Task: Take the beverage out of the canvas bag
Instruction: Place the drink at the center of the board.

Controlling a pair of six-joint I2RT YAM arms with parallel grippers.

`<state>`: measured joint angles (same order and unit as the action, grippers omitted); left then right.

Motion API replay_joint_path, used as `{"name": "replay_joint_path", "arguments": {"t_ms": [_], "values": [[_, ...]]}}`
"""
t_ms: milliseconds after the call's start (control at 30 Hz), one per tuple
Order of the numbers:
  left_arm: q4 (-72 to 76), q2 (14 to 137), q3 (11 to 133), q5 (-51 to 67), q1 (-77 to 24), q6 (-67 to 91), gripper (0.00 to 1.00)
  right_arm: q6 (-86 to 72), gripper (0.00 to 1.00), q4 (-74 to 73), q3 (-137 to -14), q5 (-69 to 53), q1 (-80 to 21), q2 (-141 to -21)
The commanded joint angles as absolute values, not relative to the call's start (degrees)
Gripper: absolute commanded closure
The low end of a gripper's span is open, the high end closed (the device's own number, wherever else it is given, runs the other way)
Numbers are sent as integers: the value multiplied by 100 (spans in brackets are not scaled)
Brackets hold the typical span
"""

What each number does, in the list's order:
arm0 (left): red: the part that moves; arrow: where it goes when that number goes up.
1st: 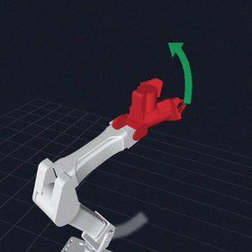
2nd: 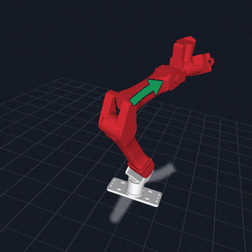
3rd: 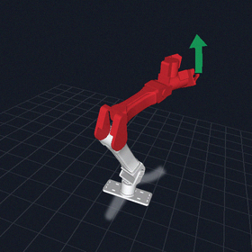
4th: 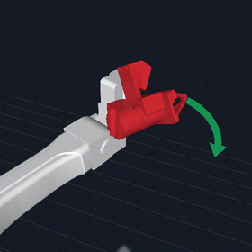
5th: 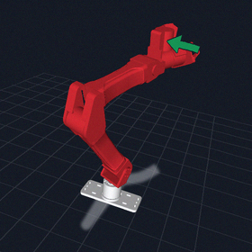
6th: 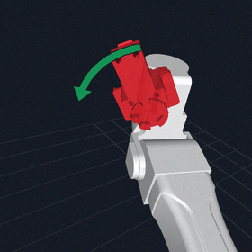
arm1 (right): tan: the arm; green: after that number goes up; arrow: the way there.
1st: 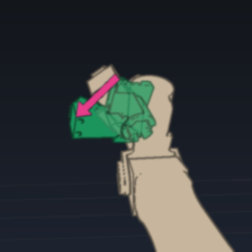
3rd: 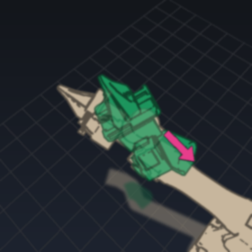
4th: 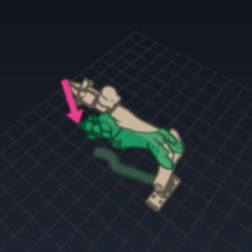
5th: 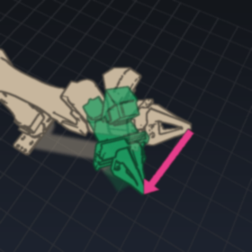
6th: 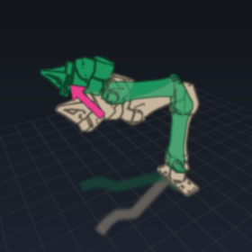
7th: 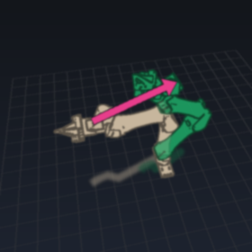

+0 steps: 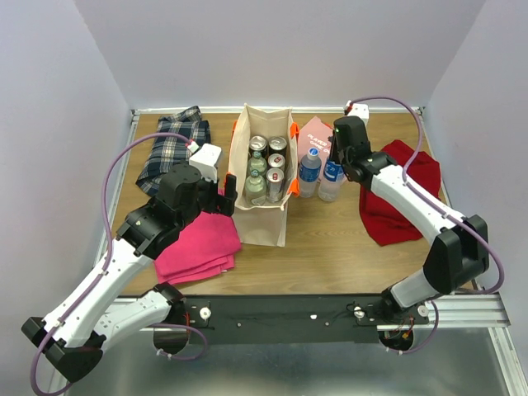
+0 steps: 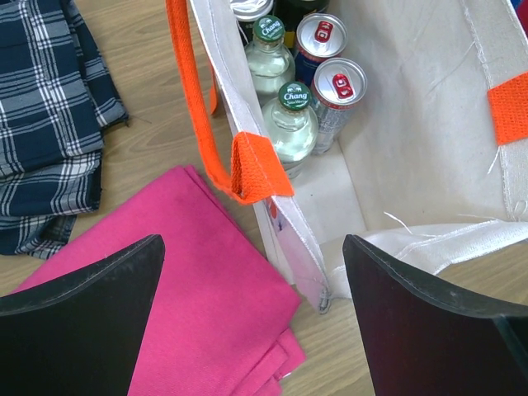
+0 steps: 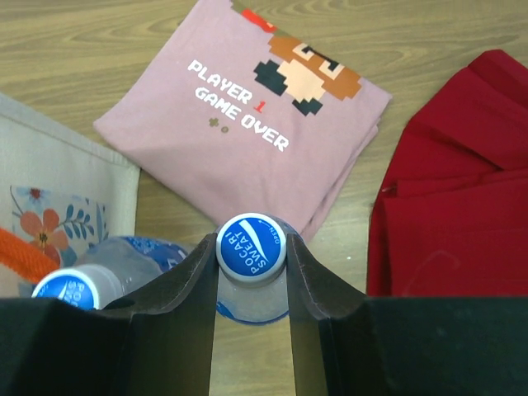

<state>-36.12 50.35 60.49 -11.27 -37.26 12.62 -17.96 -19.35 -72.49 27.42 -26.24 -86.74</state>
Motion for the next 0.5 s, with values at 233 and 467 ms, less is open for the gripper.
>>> {"name": "replay_joint_path", "arguments": {"t_ms": [233,467], "values": [[-3639,4887,6144,-1389,-3753,1151,1,-1556,99,-677,-7198,3708,-2602,-9237],[-3691,4869,6152,-1485,-3744,1134,1,-1406,99,-316,-7330,3964,-2601,-9562]]}}
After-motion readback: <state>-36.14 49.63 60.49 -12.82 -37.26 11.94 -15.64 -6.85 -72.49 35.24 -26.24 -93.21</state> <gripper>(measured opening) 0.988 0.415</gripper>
